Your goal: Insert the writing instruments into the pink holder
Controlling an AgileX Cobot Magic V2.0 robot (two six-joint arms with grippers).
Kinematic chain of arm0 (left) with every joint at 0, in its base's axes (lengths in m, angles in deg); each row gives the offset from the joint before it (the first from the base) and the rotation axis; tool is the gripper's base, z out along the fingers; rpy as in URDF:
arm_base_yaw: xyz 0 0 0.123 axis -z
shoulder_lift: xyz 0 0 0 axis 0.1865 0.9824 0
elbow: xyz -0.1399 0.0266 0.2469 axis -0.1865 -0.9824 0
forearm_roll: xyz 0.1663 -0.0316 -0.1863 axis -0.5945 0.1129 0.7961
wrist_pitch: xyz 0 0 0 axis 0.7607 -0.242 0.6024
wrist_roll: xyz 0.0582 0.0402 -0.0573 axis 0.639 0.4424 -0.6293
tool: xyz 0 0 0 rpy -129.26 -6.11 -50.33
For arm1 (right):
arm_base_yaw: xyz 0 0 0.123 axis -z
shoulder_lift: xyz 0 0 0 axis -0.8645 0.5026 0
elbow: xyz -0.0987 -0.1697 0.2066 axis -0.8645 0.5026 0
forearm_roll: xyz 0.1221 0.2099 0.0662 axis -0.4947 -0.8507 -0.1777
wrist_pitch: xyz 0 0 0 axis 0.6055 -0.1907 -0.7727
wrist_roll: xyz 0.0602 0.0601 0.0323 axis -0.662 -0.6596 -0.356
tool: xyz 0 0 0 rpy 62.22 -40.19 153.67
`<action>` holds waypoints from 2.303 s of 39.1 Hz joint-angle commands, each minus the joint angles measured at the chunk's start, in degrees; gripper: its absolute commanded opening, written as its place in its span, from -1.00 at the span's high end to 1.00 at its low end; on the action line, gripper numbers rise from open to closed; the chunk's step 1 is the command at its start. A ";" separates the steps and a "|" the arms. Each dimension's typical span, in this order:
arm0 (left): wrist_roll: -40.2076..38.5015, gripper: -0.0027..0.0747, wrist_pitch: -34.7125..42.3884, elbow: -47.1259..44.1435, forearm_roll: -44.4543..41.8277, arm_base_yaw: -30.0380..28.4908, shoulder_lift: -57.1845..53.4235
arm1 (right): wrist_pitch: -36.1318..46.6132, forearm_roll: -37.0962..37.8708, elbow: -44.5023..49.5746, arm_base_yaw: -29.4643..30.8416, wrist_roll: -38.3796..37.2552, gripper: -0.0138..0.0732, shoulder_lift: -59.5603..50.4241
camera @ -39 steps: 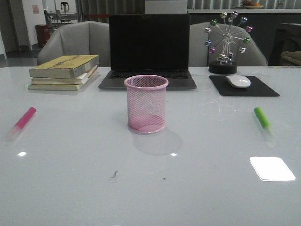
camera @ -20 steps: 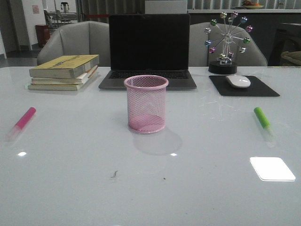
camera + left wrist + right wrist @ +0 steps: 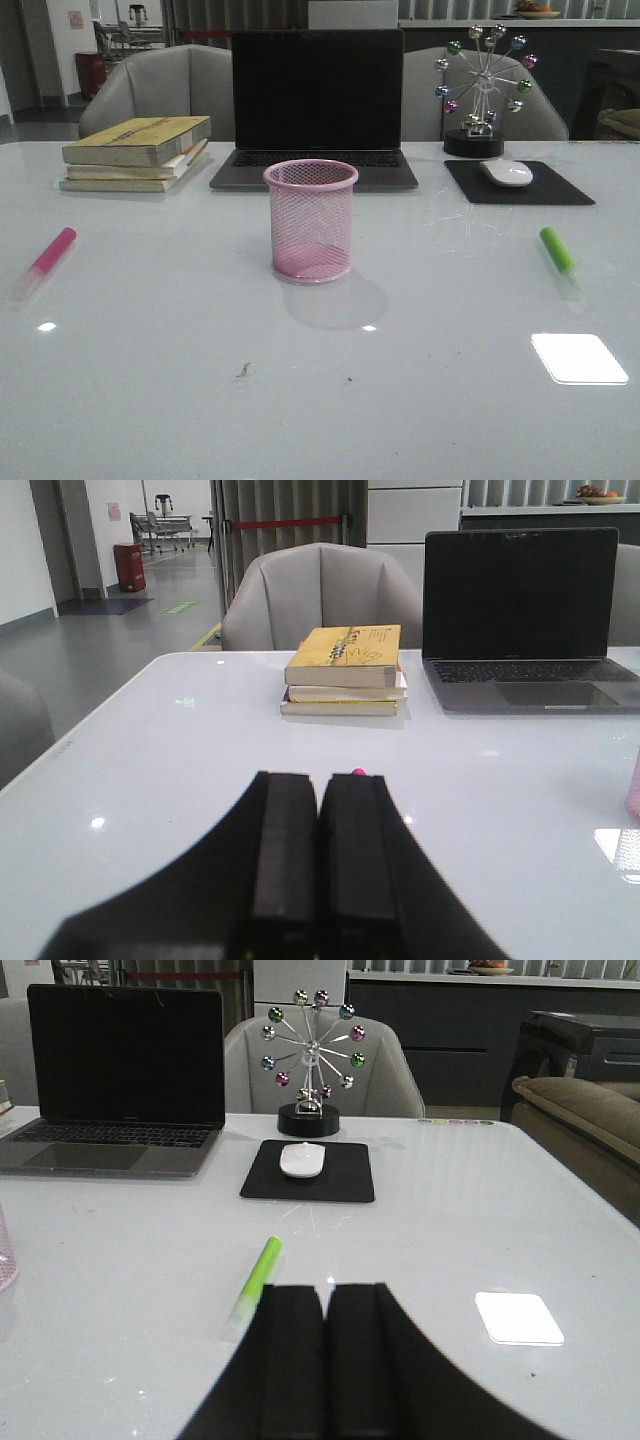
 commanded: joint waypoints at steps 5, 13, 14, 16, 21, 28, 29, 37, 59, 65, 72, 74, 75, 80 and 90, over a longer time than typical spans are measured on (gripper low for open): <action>-0.29 0.69 13.22 -0.19 2.26 0.29 -1.20 | 8.51 -0.04 0.05 -0.01 0.35 0.56 0.23; -0.78 0.69 25.43 -0.19 7.33 0.29 -1.20 | 14.01 -0.83 -0.68 -0.01 0.35 0.56 0.23; -1.42 0.69 26.64 0.06 7.33 0.29 -1.20 | 13.77 -0.83 -1.28 -0.01 0.35 0.56 0.23; -3.11 0.69 27.20 0.80 7.33 0.29 -1.20 | 13.33 -0.83 -2.32 -0.01 0.35 0.56 0.23; -3.72 0.69 26.38 4.27 7.23 0.29 -1.20 | 10.13 -0.83 -6.13 -0.01 0.35 0.56 0.23; -3.72 0.69 22.58 10.17 3.16 0.29 -1.20 | 3.33 -0.78 -12.33 -0.01 0.35 0.56 0.57; -3.72 0.69 21.52 11.34 2.81 0.29 -1.20 | 2.68 -0.78 -13.05 -0.01 0.35 0.56 0.57; -3.32 0.69 13.47 20.01 1.90 0.29 -1.00 | -2.59 1.45 -19.63 -0.01 0.35 0.56 0.86; -3.32 0.69 -2.01 41.37 0.54 0.29 25.10 | -14.67 3.67 -44.02 -0.01 0.35 0.56 29.82; -3.32 0.69 -6.45 41.37 4.22 0.29 33.63 | -15.85 3.67 -44.43 -0.01 0.35 0.56 35.55; -3.32 0.69 -11.30 41.37 5.60 0.29 42.23 | -24.09 3.67 -44.43 -0.01 0.35 0.56 41.86; -3.32 0.69 -11.31 41.37 5.60 0.29 43.58 | -25.75 3.67 -44.43 -0.01 0.35 0.56 42.87; -3.32 0.69 -11.31 41.37 5.60 0.29 44.21 | -26.38 3.67 -44.43 -0.01 0.35 0.56 43.33; -3.32 0.68 -11.20 41.37 5.60 0.29 45.60 | -27.51 3.67 -44.43 -0.01 0.35 0.55 44.09; -3.32 -0.10 -10.42 41.37 5.60 0.29 45.60 | -27.91 3.62 -44.43 -0.01 0.35 -0.06 44.09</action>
